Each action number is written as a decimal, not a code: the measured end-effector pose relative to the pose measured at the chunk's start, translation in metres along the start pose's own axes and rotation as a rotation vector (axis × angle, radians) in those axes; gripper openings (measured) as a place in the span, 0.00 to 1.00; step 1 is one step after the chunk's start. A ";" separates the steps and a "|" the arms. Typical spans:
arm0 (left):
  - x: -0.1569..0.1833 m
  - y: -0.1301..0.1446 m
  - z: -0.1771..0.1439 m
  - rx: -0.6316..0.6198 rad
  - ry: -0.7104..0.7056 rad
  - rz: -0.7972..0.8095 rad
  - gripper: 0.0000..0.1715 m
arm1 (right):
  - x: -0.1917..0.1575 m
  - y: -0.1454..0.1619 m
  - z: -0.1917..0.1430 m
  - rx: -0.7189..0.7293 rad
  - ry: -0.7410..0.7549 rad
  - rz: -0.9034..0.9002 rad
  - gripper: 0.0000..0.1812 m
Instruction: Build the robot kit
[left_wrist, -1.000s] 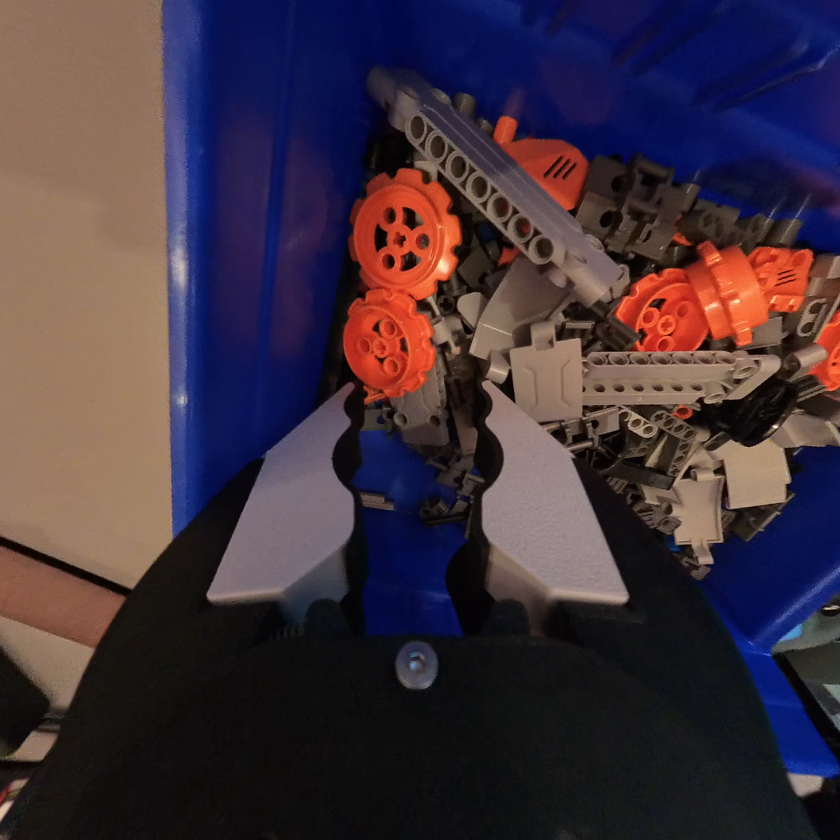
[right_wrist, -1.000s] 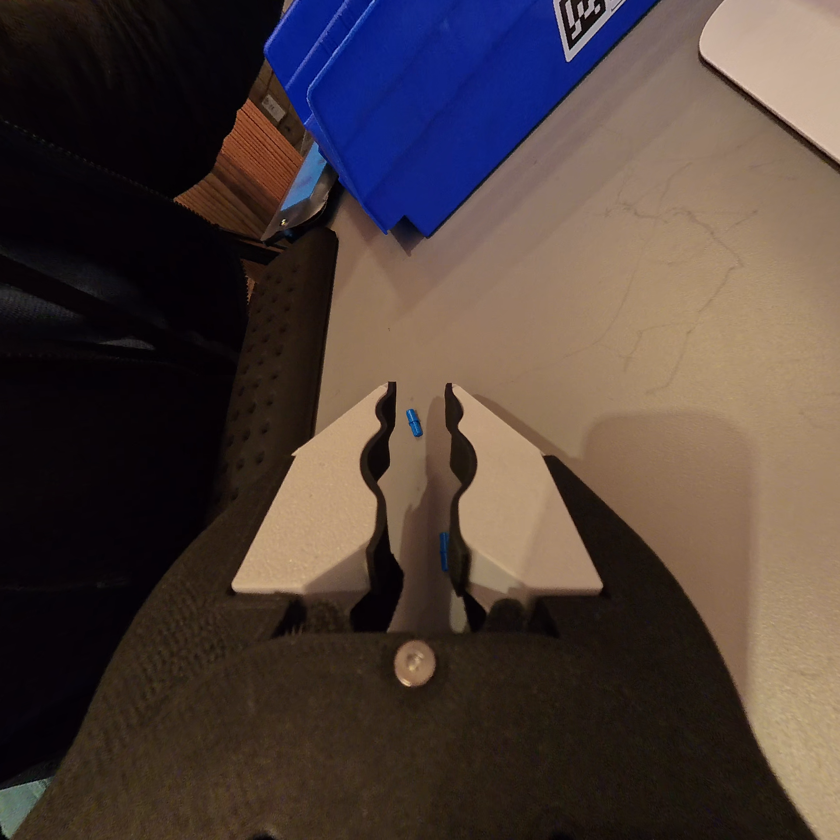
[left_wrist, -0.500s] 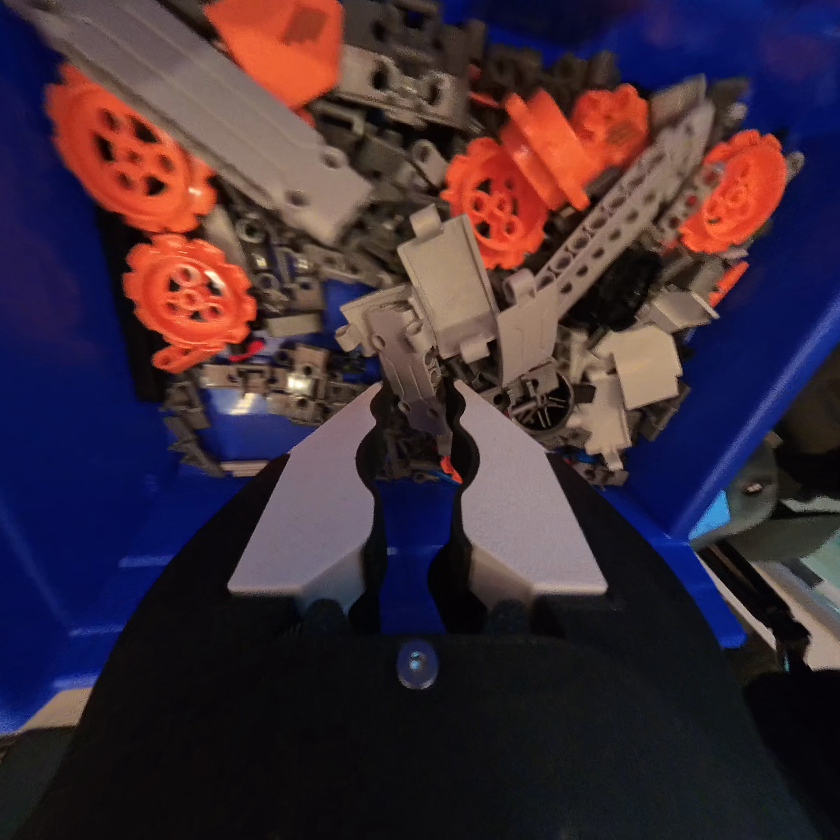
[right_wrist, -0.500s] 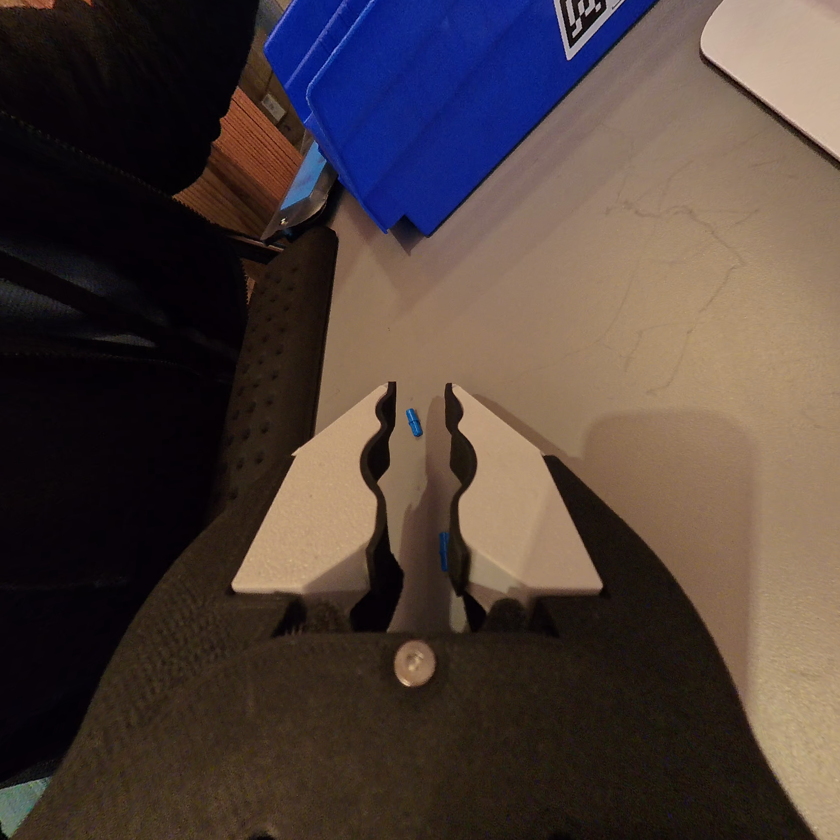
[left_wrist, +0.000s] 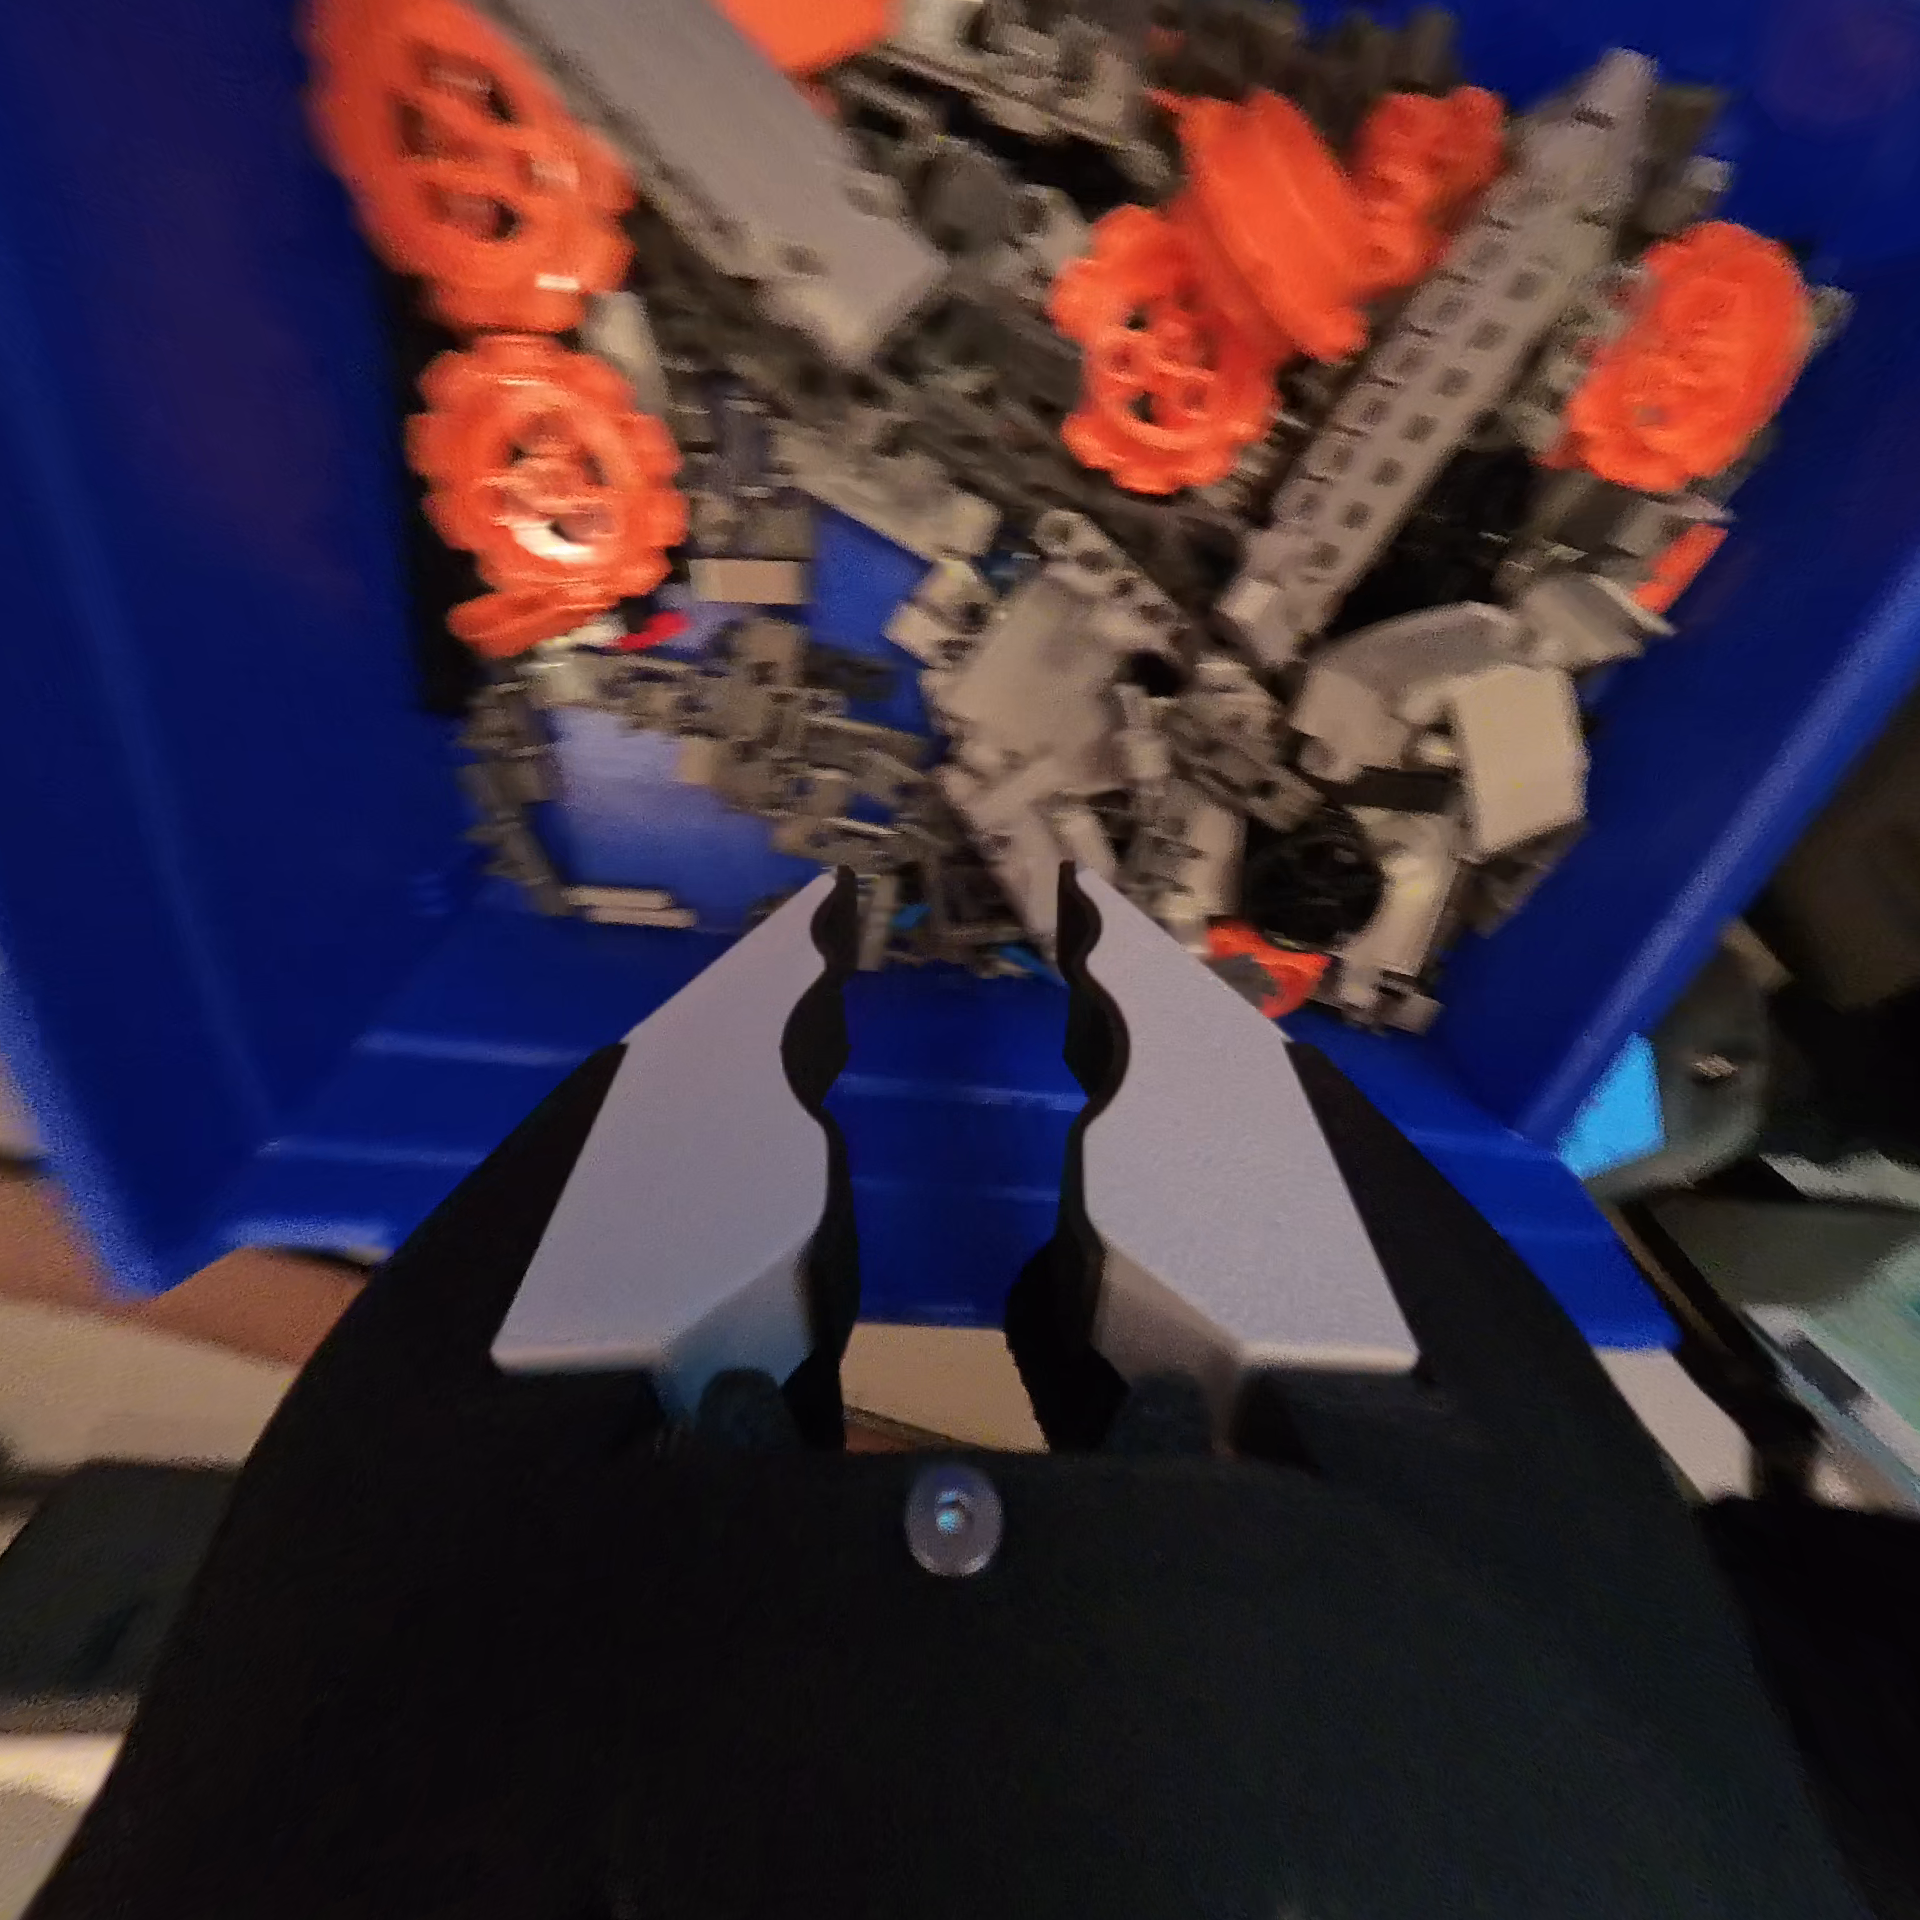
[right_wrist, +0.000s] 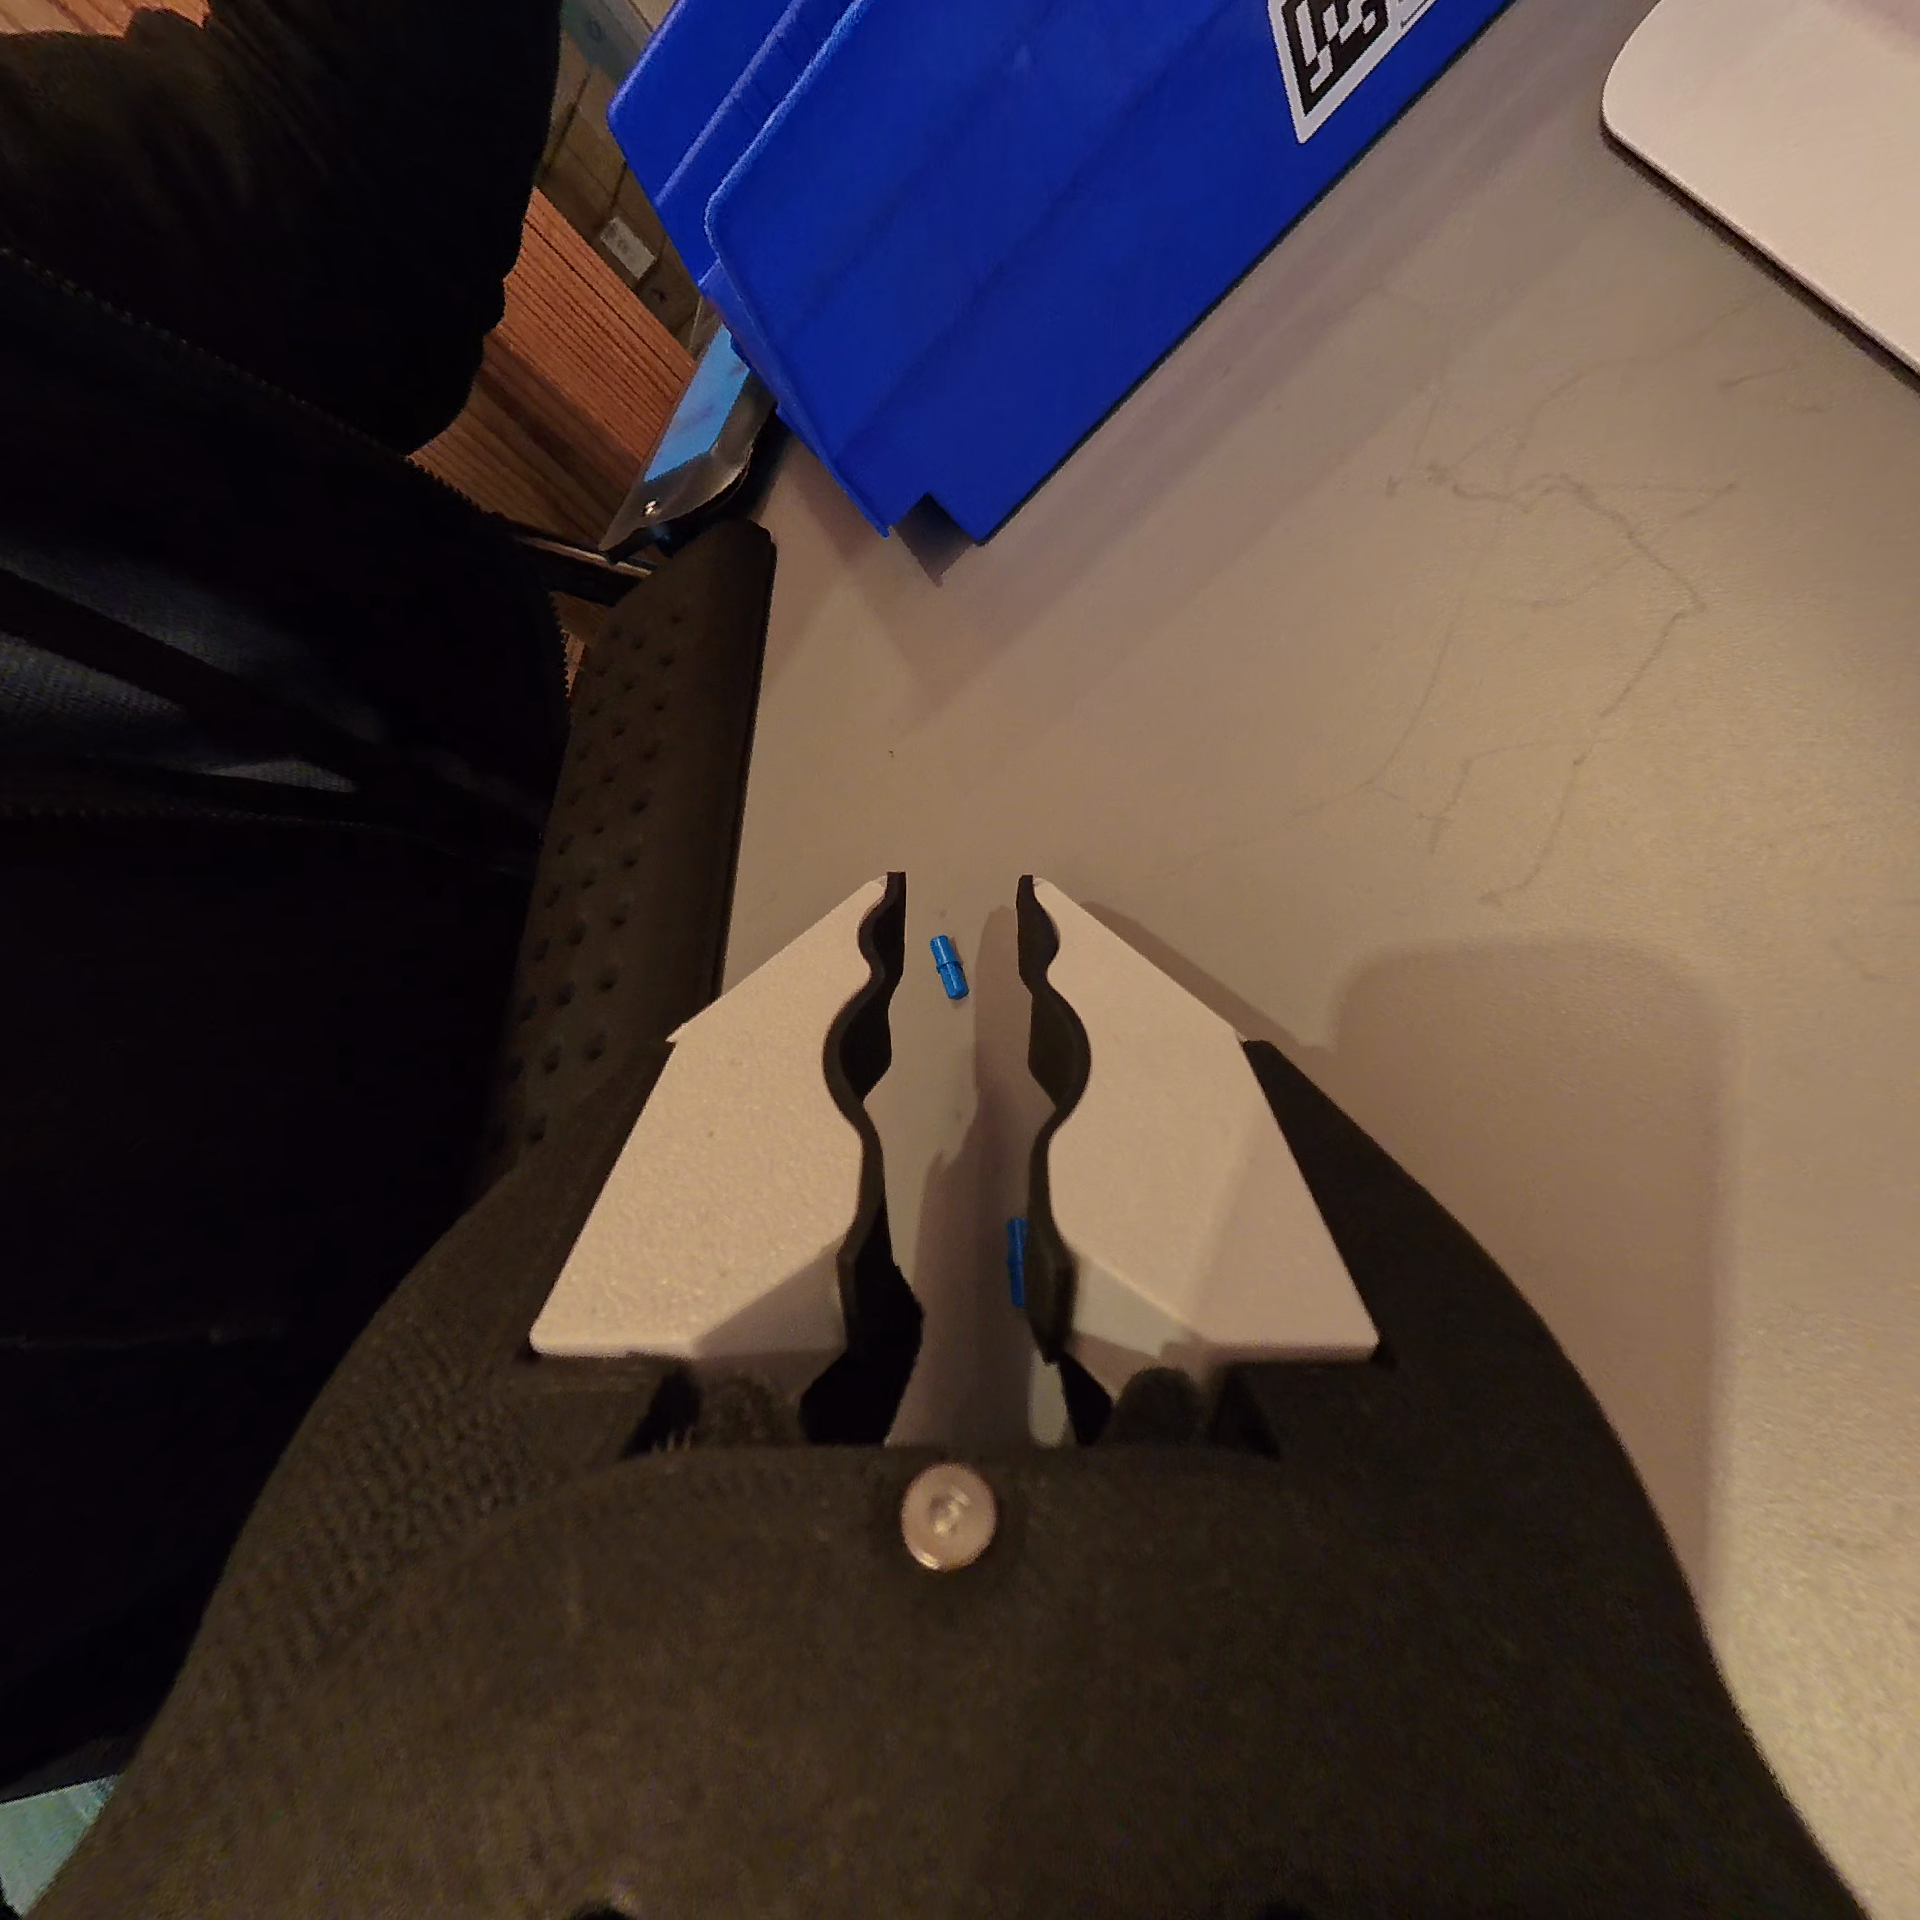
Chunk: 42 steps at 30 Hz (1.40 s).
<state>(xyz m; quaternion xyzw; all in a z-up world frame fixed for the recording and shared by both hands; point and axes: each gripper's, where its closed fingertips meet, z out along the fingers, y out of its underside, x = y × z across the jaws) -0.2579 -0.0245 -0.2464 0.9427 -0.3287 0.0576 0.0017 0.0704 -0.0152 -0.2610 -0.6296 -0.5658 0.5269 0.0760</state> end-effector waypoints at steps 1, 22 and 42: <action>-0.012 -0.001 -0.002 0.007 -0.050 -0.016 0.23 | 0.000 0.000 0.000 0.000 0.000 0.001 0.11; -0.069 -0.055 0.032 0.047 -0.248 0.025 0.23 | 0.001 0.000 0.000 0.001 0.000 0.003 0.11; 0.017 0.018 0.021 -0.166 0.040 0.069 0.23 | 0.000 0.000 0.000 -0.001 0.001 0.001 0.11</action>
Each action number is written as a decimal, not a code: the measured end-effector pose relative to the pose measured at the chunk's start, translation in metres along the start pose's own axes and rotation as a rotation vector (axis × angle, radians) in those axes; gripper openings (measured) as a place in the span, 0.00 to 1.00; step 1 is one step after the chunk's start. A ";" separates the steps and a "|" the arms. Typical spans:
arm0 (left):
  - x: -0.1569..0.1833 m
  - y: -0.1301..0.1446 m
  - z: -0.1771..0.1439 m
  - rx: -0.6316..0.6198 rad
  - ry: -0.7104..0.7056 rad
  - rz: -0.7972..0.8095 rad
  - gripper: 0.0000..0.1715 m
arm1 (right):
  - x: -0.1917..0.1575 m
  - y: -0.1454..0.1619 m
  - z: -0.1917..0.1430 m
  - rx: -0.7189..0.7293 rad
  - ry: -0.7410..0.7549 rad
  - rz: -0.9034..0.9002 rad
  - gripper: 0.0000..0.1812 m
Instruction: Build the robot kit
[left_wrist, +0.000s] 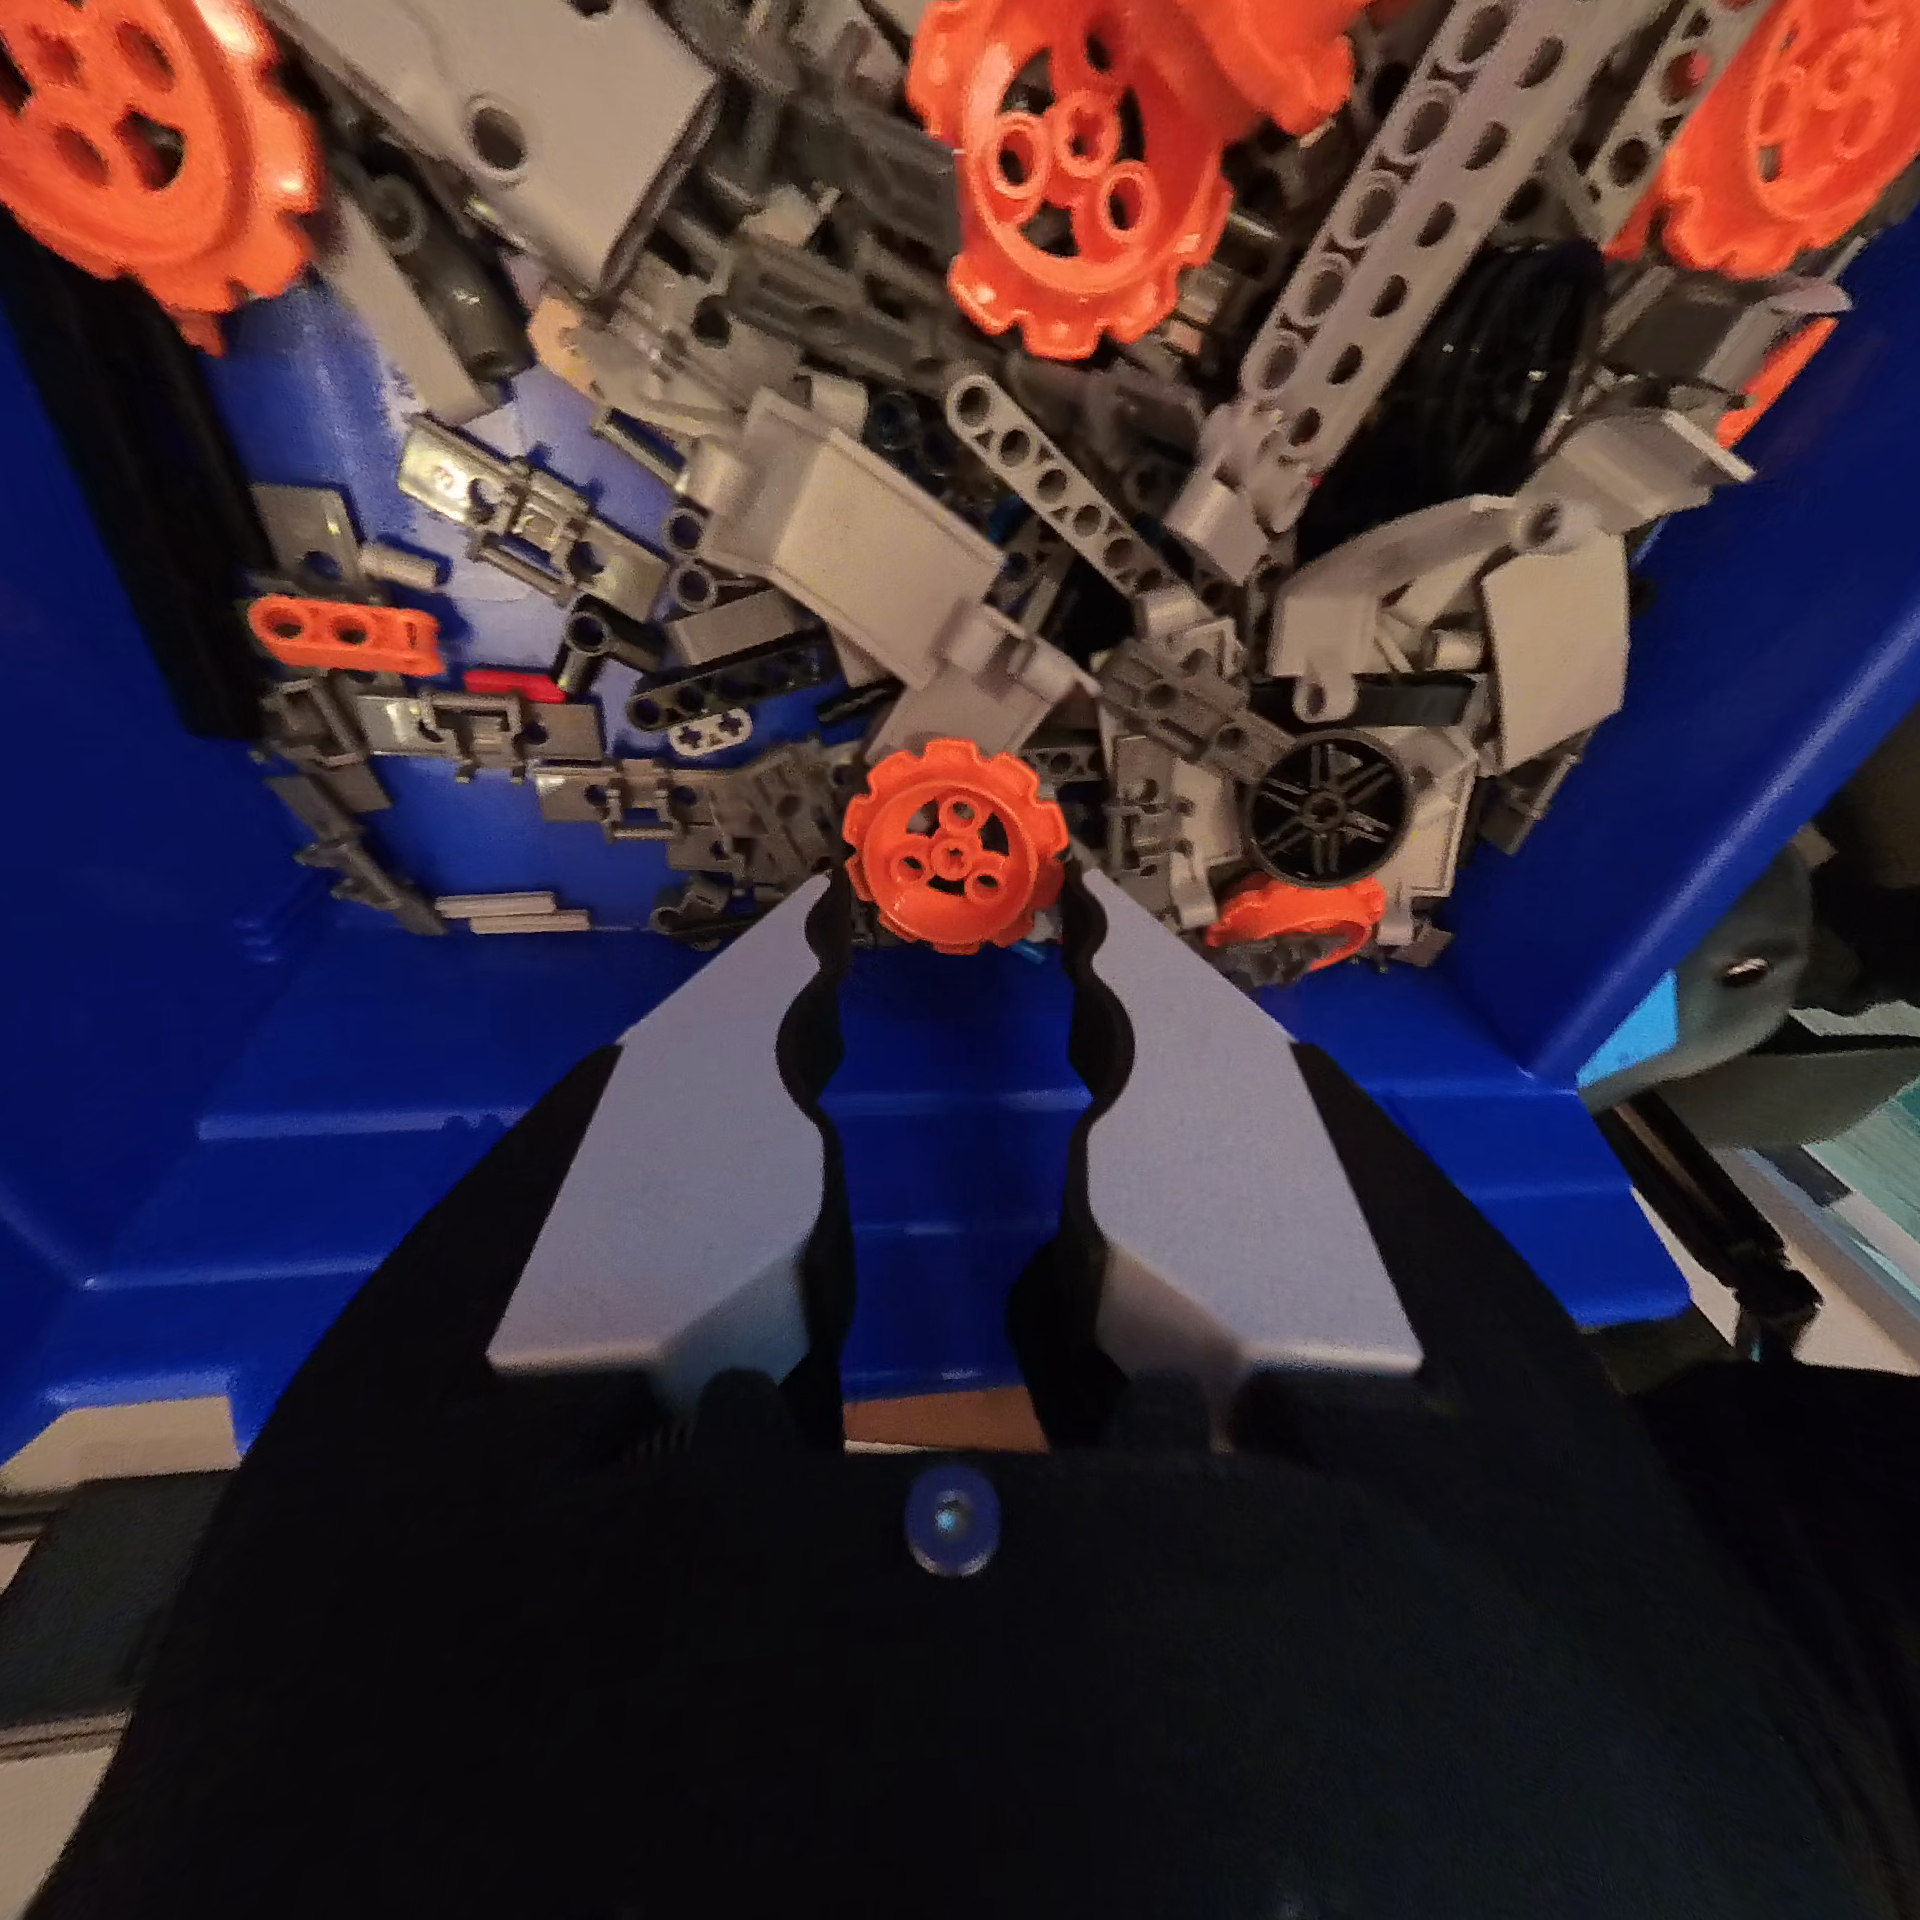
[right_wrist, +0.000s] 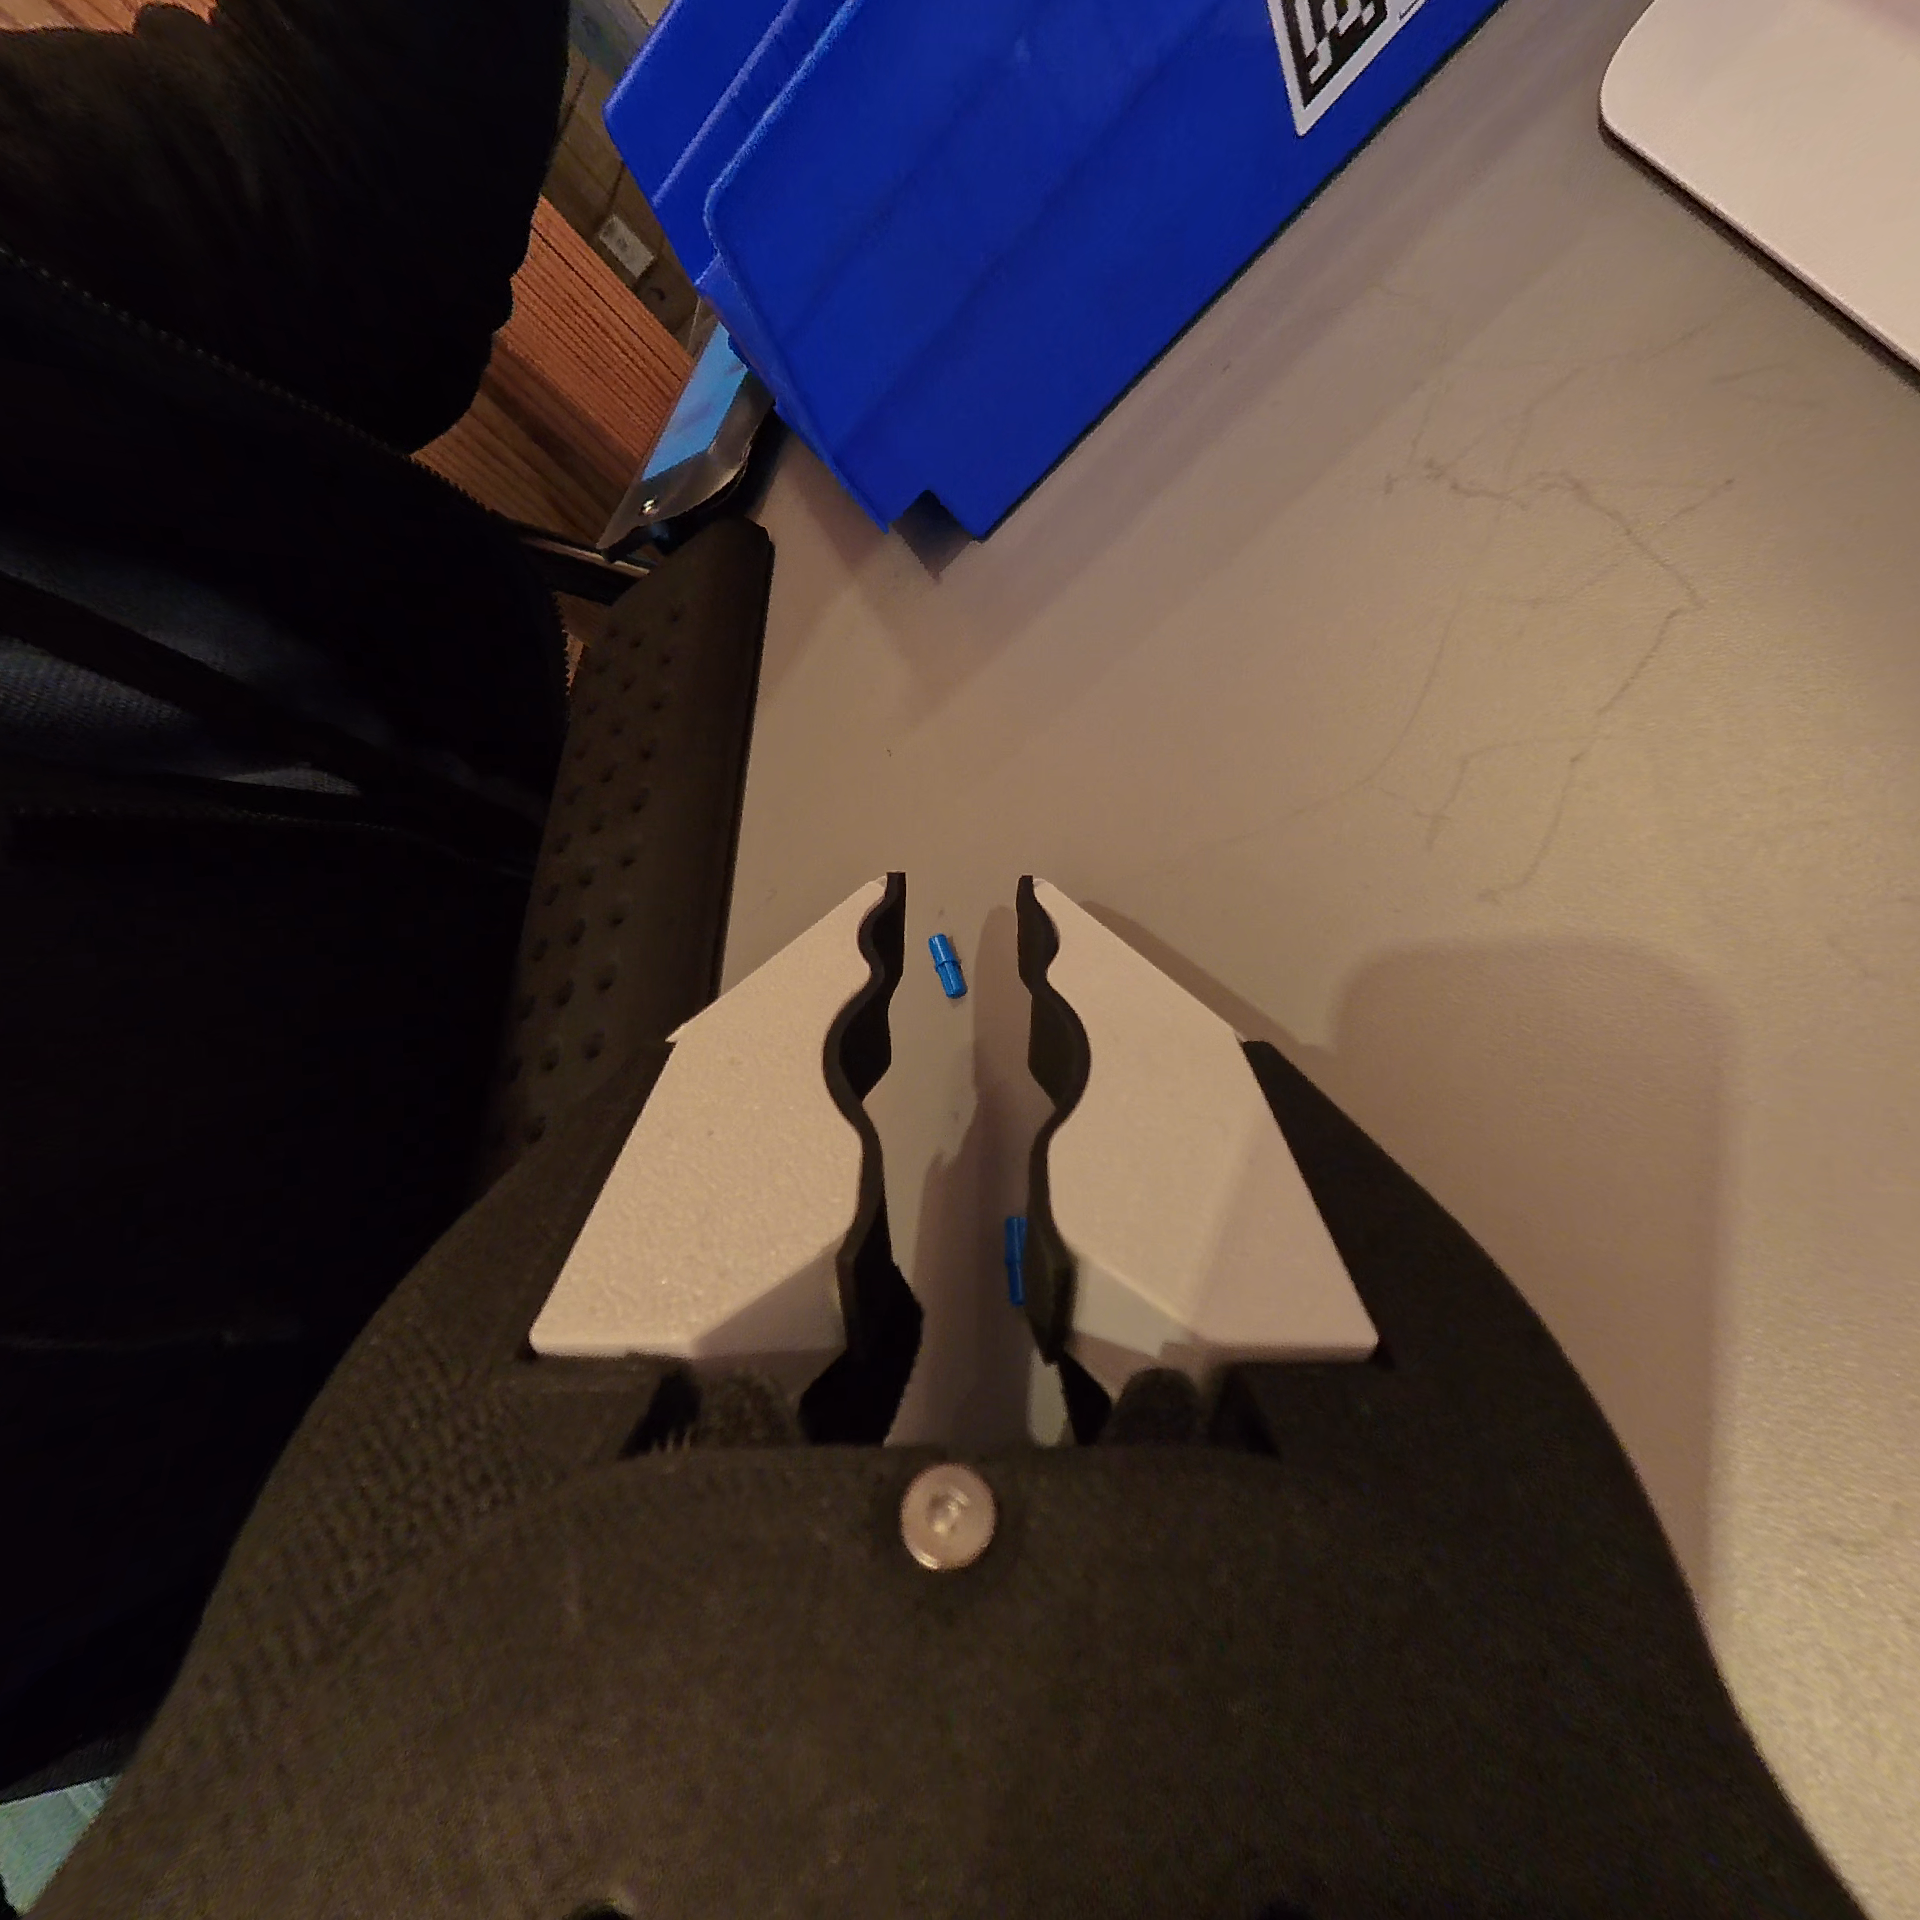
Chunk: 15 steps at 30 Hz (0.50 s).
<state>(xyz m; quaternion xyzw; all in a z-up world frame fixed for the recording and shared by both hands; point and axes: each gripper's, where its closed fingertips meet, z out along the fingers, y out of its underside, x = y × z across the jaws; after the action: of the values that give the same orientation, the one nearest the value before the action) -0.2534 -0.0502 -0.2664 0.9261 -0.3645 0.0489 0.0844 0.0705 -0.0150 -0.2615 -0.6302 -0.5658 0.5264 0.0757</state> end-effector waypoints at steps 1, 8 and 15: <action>0.001 0.001 0.000 -0.006 0.004 0.000 0.23 | 0.000 0.000 0.000 0.000 0.000 0.000 0.11; -0.015 0.000 -0.013 0.012 -0.101 -0.003 0.26 | 0.000 0.000 0.000 0.002 0.000 0.001 0.11; -0.056 -0.041 -0.048 0.209 -0.287 -0.009 0.28 | 0.001 0.000 0.000 0.001 0.001 0.002 0.11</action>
<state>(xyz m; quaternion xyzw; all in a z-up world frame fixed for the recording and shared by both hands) -0.2679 0.0257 -0.2328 0.9289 -0.3615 -0.0468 -0.0649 0.0701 -0.0145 -0.2616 -0.6309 -0.5648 0.5265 0.0758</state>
